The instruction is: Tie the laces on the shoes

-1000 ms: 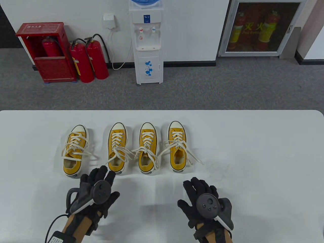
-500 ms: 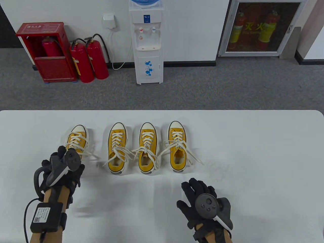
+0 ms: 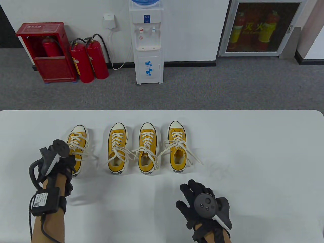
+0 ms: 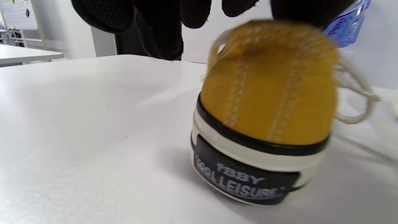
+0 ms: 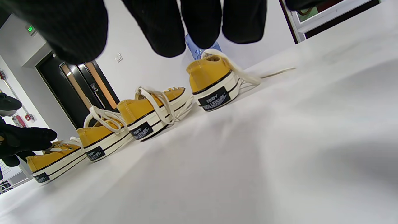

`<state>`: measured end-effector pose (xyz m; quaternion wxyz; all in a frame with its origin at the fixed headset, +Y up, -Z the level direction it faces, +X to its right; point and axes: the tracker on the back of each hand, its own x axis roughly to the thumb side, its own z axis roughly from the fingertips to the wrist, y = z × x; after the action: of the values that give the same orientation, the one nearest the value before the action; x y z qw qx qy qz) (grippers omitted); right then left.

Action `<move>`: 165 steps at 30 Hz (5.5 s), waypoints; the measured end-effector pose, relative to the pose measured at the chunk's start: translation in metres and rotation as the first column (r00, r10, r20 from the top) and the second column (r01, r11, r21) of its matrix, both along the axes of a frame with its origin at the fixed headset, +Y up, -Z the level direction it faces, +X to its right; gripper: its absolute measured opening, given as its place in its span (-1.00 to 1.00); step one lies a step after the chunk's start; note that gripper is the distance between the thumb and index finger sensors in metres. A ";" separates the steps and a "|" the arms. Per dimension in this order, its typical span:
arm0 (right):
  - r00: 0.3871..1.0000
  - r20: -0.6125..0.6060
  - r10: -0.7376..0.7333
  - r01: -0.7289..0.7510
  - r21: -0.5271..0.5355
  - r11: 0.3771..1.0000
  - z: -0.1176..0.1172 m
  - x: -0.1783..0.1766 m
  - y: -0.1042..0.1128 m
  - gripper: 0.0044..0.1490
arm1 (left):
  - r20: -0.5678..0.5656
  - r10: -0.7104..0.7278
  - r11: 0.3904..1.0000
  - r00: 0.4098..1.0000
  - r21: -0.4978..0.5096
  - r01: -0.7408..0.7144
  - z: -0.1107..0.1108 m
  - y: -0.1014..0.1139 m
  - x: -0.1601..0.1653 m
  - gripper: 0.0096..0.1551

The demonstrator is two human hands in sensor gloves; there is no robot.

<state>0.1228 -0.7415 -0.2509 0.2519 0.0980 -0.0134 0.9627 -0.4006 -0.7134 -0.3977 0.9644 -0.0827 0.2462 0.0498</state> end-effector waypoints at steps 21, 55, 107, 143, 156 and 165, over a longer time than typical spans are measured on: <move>1.000 0.008 -0.018 0.018 -0.035 0.999 -0.003 0.001 -0.002 -0.08 | 0.013 0.108 0.982 0.994 0.153 -0.109 -0.010 -0.018 -0.028 -0.52; 0.995 0.053 -0.084 0.086 -0.024 0.996 -0.002 0.015 -0.001 -0.07 | 0.516 0.207 0.853 0.831 0.321 -0.412 0.171 0.032 0.160 -0.51; 0.994 0.112 0.013 -0.005 -0.070 0.998 -0.010 -0.009 0.040 -0.10 | 0.558 0.439 0.892 0.704 -0.174 -0.418 0.156 -0.032 0.135 -0.17; 0.999 -0.034 -0.043 0.040 -0.083 0.996 -0.027 -0.176 0.019 -0.50 | 0.533 0.330 0.917 0.779 0.015 -0.398 0.156 -0.021 0.117 -0.04; 0.688 0.064 -0.723 0.726 -0.095 0.681 -0.026 -0.084 0.047 -0.48 | 0.532 0.345 0.907 0.773 0.022 -0.420 0.156 -0.020 0.116 -0.05; 0.638 0.139 -0.757 0.770 -0.096 0.631 -0.015 -0.035 0.022 -0.50 | 0.537 0.345 0.909 0.770 0.014 -0.417 0.157 -0.021 0.119 -0.06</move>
<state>0.0880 -0.7199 -0.2658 0.6411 0.0233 0.0063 0.7670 -0.2819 -0.7345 -0.2411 0.9673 -0.0774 -0.0510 0.2362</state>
